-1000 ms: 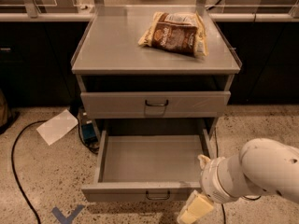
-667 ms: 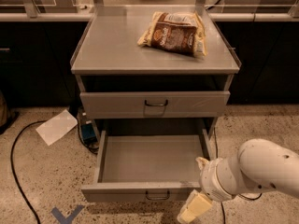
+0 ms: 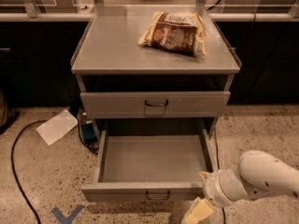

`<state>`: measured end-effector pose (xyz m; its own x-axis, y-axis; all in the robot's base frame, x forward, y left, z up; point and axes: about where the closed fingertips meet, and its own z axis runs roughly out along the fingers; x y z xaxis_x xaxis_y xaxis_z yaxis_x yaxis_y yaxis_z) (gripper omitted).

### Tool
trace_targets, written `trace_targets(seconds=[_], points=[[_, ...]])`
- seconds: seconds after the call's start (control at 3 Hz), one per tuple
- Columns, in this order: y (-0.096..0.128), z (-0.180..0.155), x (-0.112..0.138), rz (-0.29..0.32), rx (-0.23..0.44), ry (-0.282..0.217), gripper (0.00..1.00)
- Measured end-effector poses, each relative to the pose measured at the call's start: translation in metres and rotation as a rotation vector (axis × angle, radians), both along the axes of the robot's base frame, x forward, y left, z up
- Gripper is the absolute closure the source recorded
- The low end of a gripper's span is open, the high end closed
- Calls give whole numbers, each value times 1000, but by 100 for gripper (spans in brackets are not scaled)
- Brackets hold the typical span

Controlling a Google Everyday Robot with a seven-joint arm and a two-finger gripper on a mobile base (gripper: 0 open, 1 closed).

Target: Close middle drawer

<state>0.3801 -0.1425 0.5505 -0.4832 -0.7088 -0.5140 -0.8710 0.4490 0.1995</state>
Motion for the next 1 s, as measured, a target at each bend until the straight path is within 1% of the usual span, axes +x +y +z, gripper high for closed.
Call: trace_targets(seconds=[0.33, 0.67, 1.0], points=[[0, 0, 0, 0, 0, 0, 0], [6, -20, -4, -6, 80, 7, 0], [33, -63, -25, 10, 227, 60, 0]])
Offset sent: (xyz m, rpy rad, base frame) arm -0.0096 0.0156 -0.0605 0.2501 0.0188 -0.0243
